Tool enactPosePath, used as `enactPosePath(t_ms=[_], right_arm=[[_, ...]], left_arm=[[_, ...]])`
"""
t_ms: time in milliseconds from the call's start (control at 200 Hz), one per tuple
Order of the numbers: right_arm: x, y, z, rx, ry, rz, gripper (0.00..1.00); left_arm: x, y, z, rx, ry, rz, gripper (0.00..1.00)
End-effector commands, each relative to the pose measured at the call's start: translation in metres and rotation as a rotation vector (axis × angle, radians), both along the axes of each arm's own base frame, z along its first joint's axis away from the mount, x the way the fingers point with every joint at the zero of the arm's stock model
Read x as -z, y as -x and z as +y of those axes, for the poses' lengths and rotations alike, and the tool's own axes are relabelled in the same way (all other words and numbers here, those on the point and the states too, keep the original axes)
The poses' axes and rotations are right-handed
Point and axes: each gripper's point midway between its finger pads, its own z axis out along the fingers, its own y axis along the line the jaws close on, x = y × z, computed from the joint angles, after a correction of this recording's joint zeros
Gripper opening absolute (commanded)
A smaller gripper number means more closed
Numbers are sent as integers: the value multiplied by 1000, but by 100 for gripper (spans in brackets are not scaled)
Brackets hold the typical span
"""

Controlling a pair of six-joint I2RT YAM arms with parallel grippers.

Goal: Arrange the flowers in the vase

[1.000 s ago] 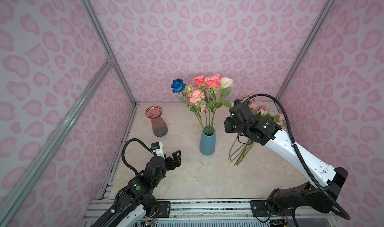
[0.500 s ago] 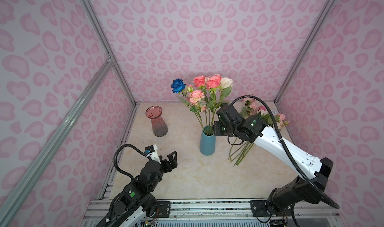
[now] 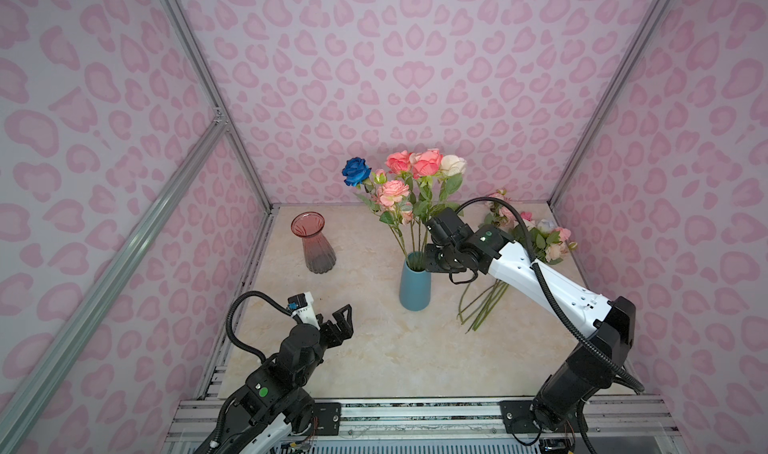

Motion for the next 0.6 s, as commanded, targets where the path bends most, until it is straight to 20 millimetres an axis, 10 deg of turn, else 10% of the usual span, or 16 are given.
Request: enactPosePath(t_ms=[0, 595], right_arm=[[3, -5, 3, -18, 0, 6, 39], [20, -13, 6, -49, 74, 56, 26]], left_arm=[[-6, -2, 1, -7, -12, -11, 97], [-20, -5, 5, -32, 8, -68, 97]])
